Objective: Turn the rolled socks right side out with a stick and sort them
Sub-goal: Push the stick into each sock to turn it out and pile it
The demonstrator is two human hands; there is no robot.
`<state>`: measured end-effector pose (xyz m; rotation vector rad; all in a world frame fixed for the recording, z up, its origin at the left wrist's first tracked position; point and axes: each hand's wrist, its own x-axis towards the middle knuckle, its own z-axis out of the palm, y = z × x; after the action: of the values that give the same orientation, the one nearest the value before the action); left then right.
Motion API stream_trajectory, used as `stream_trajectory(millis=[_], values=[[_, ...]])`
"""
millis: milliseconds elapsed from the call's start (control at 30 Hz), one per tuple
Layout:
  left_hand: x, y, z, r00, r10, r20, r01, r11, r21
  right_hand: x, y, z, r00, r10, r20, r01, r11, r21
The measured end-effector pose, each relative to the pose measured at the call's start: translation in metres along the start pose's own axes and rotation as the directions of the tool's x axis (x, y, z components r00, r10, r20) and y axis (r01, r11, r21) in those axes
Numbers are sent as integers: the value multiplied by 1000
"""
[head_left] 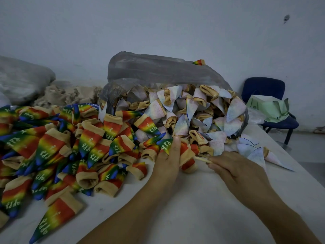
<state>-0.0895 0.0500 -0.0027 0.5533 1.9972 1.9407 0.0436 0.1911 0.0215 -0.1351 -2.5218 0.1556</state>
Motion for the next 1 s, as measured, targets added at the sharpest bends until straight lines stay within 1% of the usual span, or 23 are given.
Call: stream_trajectory(millis=[100,133,200,267,300,367,433,467,500,533,567,600,633,700,800,867,933,1000], values=[[-2,-1,6,999,49,21,-48,999,-23,3,-12,4,999,-21,-35,21,1000,9],[-3,-2,9,998,57,20,-56,997,-45,3,-18,5,999,12,-41,-10,999,42],[-2,-3,12,996,85,-7,-85,994,-67,0,-29,9,986,164,10,-163,974,158],[-1,-4,11,991,133,-29,-135,989,-65,-4,-41,14,944,305,125,-329,895,300],[0,-4,11,986,165,-27,-166,985,-54,-4,-46,20,921,357,157,-390,841,375],[2,-6,10,977,210,-17,-210,978,-8,-7,-57,32,869,447,213,-489,706,512],[3,-5,10,973,229,-23,-229,973,20,-8,-65,37,828,494,264,-549,625,555],[4,-7,9,970,241,-30,-240,970,28,-8,-65,37,822,497,279,-562,626,541],[5,-9,7,966,257,-31,-256,966,28,-6,-61,37,839,477,261,-541,683,491],[5,-10,5,968,251,-22,-251,968,25,-4,-55,36,868,446,218,-496,764,412],[3,-11,4,975,224,-13,-223,975,16,-3,-48,35,898,411,158,-440,838,322],[4,-14,2,981,195,2,-195,981,5,-2,-41,32,920,379,100,-392,888,241],[3,-16,1,984,174,28,-174,985,-13,-2,-35,30,931,359,66,-365,912,187],[3,-18,-1,987,150,63,-146,987,-63,-4,-23,26,933,358,48,-361,922,141],[8,-17,-3,991,122,55,-115,986,-122,-6,-8,24,920,387,62,-392,912,121],[10,-16,-4,990,127,58,-118,984,-132,-6,-7,23,906,415,78,-422,900,114],[8,-15,-2,984,167,66,-162,983,-87,-5,-11,24,884,456,106,-467,869,162],[5,-12,3,975,214,56,-210,976,-65,-3,-17,29,840,522,152,-542,791,283]])
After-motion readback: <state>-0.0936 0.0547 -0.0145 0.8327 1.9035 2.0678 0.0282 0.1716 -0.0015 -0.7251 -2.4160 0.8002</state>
